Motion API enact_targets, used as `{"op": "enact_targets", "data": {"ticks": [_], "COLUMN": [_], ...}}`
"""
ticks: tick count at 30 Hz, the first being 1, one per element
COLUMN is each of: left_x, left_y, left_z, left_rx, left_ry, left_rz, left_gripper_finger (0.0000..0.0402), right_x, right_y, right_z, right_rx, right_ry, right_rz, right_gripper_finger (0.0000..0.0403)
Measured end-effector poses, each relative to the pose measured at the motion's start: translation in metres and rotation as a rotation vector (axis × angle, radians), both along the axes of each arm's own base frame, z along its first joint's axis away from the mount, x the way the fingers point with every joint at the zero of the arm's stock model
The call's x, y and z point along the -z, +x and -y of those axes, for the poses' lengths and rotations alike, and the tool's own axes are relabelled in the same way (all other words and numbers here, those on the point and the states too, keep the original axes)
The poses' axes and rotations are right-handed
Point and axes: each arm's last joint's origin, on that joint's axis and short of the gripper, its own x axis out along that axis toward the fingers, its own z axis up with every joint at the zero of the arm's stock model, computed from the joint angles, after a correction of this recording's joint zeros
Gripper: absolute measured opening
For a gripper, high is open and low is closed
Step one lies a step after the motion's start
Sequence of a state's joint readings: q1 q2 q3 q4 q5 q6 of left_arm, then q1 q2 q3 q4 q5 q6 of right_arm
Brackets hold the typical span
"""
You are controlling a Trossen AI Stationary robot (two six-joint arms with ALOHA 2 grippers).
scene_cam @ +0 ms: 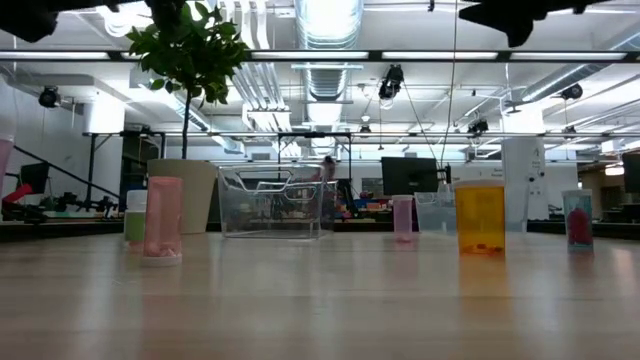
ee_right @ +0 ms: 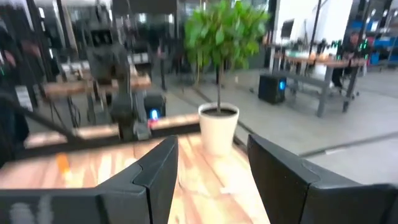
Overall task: Pick and place medicine bottles into bin by pill shape (circle, oval)
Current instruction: Put the pink tablet pill bottle into the right transparent bin
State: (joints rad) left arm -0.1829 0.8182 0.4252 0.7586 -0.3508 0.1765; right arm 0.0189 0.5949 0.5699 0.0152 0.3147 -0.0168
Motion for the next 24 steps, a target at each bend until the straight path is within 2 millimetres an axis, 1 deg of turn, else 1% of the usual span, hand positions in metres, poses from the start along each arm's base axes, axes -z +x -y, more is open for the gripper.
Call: {"op": "enact_targets", "data": {"ticks": [3,6,10,11,13,15,19,21,24], "left_x": [-0.007,-0.006,-0.005,-0.004,-0.002,0.001,0.008,0.008,0.004], "left_y": [0.009,0.018,0.025,0.026,0.028,0.03,0.033,0.033,0.031], "left_z": [0.002,0.003,0.005,0.005,0.005,0.005,0.006,0.005,0.005], "left_rx": [-0.034,-0.054,-0.072,-0.075,-0.074,-0.072,-0.075,-0.092,-0.103], "left_ry": [0.087,0.15,0.205,0.216,0.221,0.222,0.233,0.228,0.22], "left_rz": [-0.009,-0.048,-0.071,-0.08,-0.095,-0.105,-0.139,-0.143,-0.122], "left_gripper_finger": [0.0,0.0,0.0,0.0,0.0,0.0,0.0,0.0,0.0], "right_x": [-0.006,-0.01,-0.007,-0.01,-0.012,-0.008,-0.004,-0.01,-0.009], "right_y": [0.01,0.02,0.034,0.037,0.043,0.05,0.062,0.067,0.075], "right_z": [0.0,0.0,-0.001,-0.001,-0.001,-0.001,-0.002,-0.002,-0.002], "right_rx": [-0.001,-0.002,-0.011,-0.01,-0.009,-0.012,-0.03,-0.026,-0.023], "right_ry": [-0.006,-0.01,-0.012,-0.012,-0.013,-0.012,0.005,0.014,0.016], "right_rz": [-0.075,-0.129,-0.226,-0.226,-0.236,-0.292,-0.38,-0.402,-0.51], "right_gripper_finger": [0.0185,0.0185,0.0185,0.0185,0.0185,0.0185,0.0185,0.0185,0.0185]}}
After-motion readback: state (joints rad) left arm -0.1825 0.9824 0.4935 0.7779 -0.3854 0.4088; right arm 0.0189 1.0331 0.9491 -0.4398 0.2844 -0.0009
